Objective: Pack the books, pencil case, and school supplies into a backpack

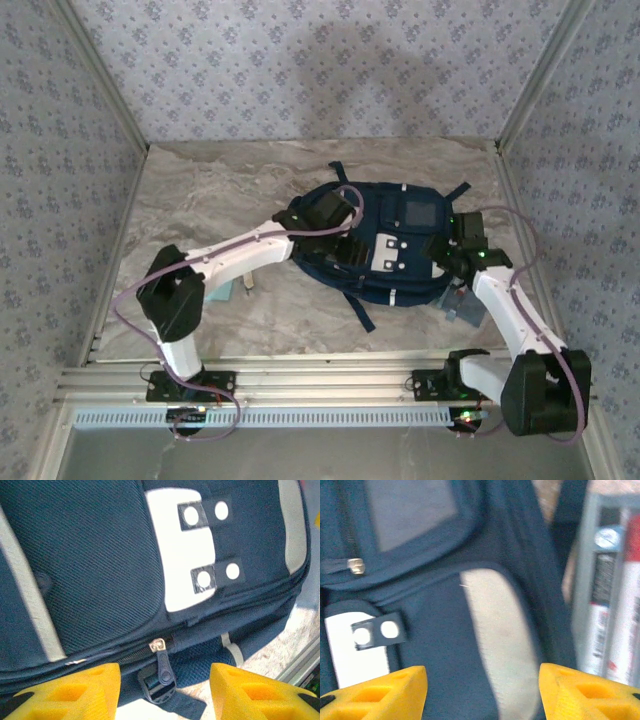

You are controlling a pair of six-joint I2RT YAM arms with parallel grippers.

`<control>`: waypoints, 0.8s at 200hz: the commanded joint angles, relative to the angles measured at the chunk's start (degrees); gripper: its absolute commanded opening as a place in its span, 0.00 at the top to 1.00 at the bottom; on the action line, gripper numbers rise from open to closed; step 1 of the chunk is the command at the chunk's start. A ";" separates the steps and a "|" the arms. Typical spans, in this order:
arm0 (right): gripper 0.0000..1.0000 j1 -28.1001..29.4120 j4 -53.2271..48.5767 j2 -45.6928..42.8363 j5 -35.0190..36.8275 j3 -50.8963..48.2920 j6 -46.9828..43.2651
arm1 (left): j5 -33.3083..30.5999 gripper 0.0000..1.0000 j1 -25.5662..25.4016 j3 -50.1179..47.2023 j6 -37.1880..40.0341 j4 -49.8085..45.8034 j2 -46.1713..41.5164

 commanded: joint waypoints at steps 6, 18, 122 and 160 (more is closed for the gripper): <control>0.38 -1.39 -0.48 -0.60 -2.22 -3.75 2.37 | -0.43 0.50 -3.27 4.32 2.48 -7.63 4.60; 0.37 -1.41 0.46 0.39 -1.98 -4.58 2.61 | -1.70 0.50 -4.44 6.02 2.92 -9.64 6.68; 0.37 -1.60 6.59 6.13 -1.82 -6.06 3.14 | -11.84 0.51 -6.62 16.48 4.37 -18.92 20.11; 0.37 -1.69 4.41 3.44 -0.72 -4.90 2.41 | -11.38 0.60 -5.77 18.03 4.17 -18.90 21.32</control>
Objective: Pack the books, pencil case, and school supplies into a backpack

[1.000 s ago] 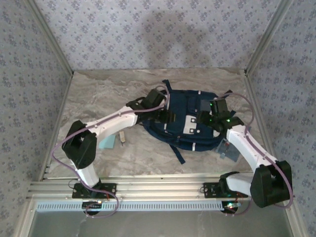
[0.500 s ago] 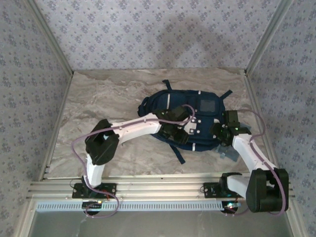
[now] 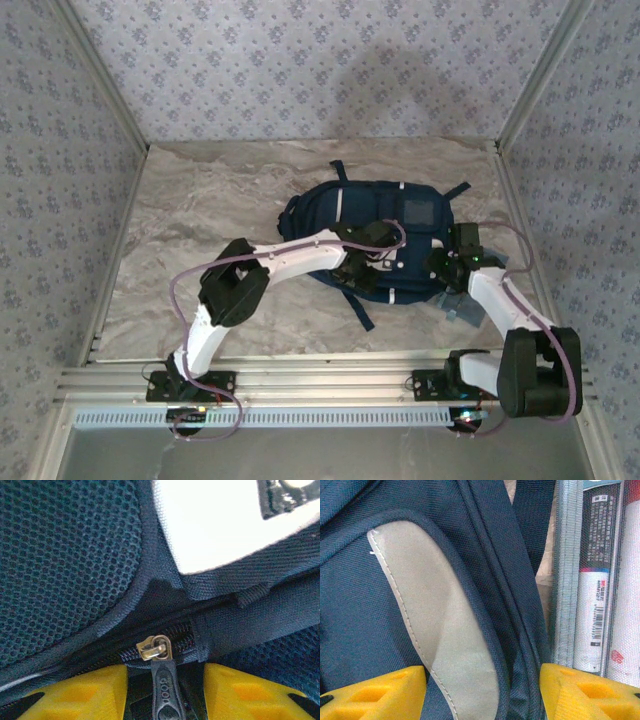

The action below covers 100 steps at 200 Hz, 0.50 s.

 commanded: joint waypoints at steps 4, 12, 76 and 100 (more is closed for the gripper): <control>0.37 -0.22 -1.81 -1.84 0.28 0.96 0.39 | -1.88 0.60 1.10 2.07 0.66 -1.65 1.22; 0.37 -0.20 -2.01 -2.02 0.33 1.14 0.39 | -2.03 0.60 1.35 2.03 0.68 -1.66 0.68; 0.37 -0.07 -1.52 -0.97 -0.84 2.11 0.28 | -0.64 0.49 2.90 2.29 -0.07 0.12 -1.86; 0.38 -0.06 -1.90 -0.88 -0.82 2.05 0.07 | -0.51 0.49 3.15 2.69 -0.51 0.51 -1.94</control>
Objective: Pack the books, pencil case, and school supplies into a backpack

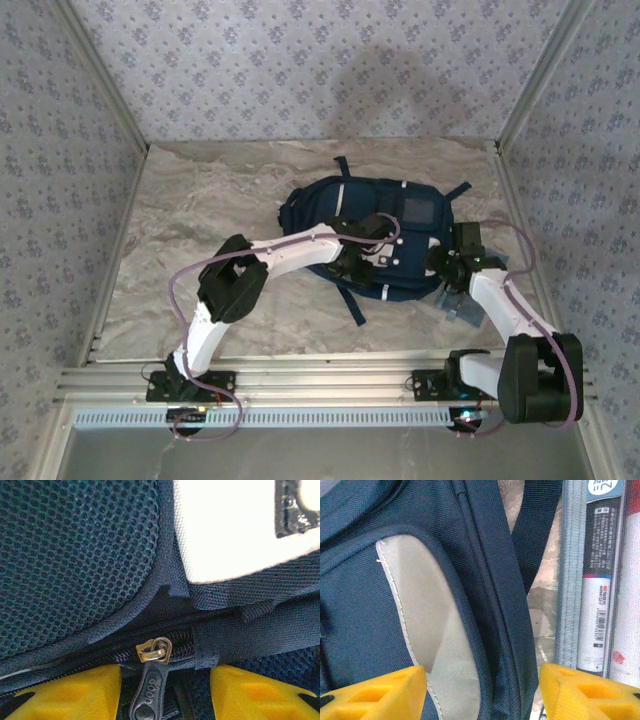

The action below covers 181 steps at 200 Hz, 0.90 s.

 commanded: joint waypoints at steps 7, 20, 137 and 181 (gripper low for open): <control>0.38 -0.05 -1.74 0.32 -0.25 1.73 0.01 | -0.78 0.49 0.78 2.46 -0.90 0.97 -2.47; 0.38 -0.06 -2.13 -0.07 -0.16 1.85 0.01 | -0.84 0.49 1.14 2.65 -0.90 1.03 -3.30; 0.39 0.15 2.36 4.29 -0.21 -0.60 0.84 | -0.54 0.60 2.15 0.10 0.06 1.81 -1.83; 0.38 0.18 2.46 5.39 1.35 -0.78 0.82 | 2.30 0.58 1.71 -1.97 -0.12 0.97 -2.57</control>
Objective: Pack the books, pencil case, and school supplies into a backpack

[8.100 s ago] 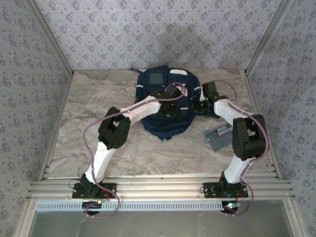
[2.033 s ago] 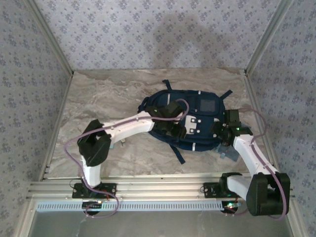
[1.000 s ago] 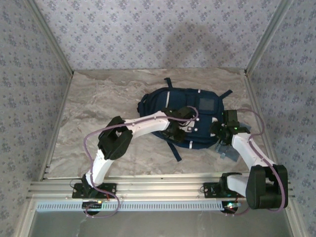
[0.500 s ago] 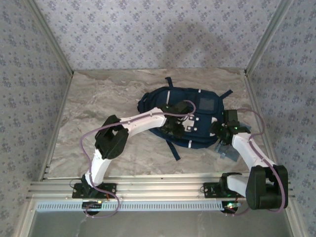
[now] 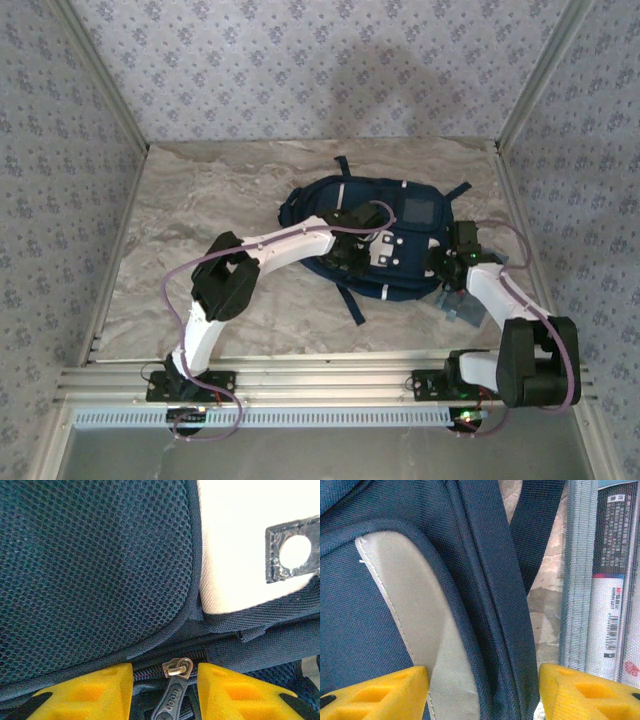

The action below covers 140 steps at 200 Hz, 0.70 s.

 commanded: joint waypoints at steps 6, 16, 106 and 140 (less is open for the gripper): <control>0.38 0.14 0.53 0.78 1.55 -0.93 0.78 | 1.71 0.57 -0.30 -2.74 0.17 -0.80 -1.16; 0.38 0.07 0.69 0.92 1.66 -0.82 0.74 | 1.69 0.57 -0.30 -3.78 0.17 -0.75 -1.90; 0.46 0.51 1.72 2.62 2.32 -0.51 0.76 | -0.92 0.94 1.16 -2.45 1.64 0.45 -1.77; 0.47 0.59 2.16 4.49 3.74 0.06 1.03 | -3.19 1.00 2.72 -2.64 4.07 -1.01 -3.60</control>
